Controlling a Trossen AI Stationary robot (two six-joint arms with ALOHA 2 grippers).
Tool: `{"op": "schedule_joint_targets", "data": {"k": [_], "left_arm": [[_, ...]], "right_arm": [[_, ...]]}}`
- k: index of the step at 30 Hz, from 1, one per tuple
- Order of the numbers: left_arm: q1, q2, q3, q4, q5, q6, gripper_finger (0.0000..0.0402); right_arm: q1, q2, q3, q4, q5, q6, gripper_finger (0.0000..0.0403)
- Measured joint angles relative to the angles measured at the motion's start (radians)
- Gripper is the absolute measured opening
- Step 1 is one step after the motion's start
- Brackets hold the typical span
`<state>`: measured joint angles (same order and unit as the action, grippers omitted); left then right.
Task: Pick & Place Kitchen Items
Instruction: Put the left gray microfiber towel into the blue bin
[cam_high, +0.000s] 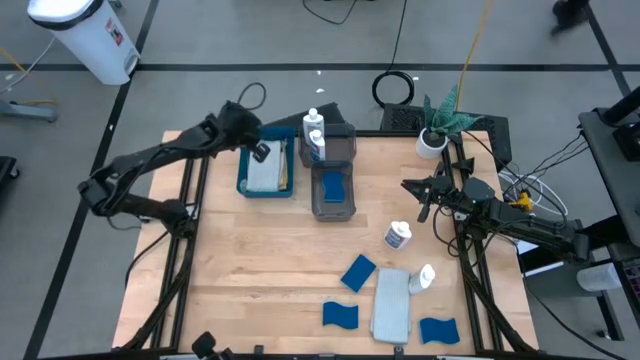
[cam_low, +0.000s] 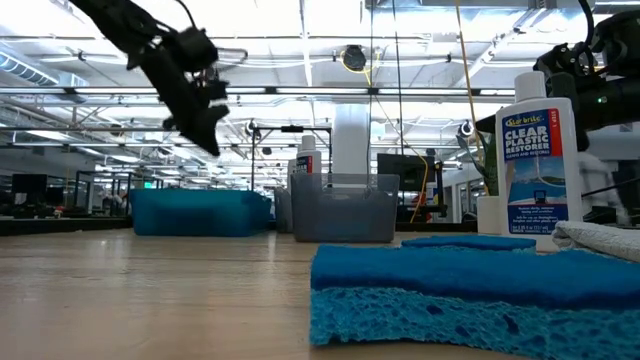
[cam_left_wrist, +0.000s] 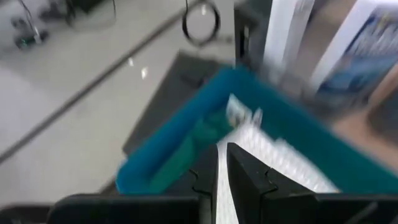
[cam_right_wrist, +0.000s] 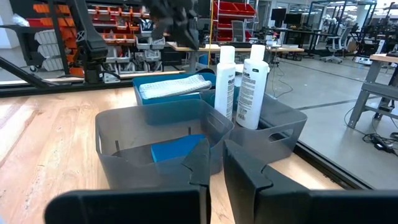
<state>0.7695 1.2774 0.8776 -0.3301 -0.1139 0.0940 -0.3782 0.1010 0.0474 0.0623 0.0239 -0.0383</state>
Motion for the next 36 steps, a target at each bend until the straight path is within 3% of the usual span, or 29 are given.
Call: {"op": "schedule_joint_targets", "data": {"k": [8,24,29,36], "left_arm": [[-0.031,0.002,-0.001,0.093,0.009,-0.071,0.0037],[-0.051,0.403,0.001,0.128,0.012,-0.114,0.0037],[-0.051,0.382,0.001,0.121,0.01,-0.07,0.0037],[-0.051,0.206,0.0,0.11,0.005,-0.025,0.0037]], "right_arm": [[0.0,0.0,0.0,0.0,0.0,0.0,0.002],[0.0,0.0,0.0,0.0,0.0,0.0,0.002],[0.0,0.0,0.0,0.0,0.0,0.0,0.002],[0.0,0.0,0.0,0.0,0.0,0.0,0.002]]}}
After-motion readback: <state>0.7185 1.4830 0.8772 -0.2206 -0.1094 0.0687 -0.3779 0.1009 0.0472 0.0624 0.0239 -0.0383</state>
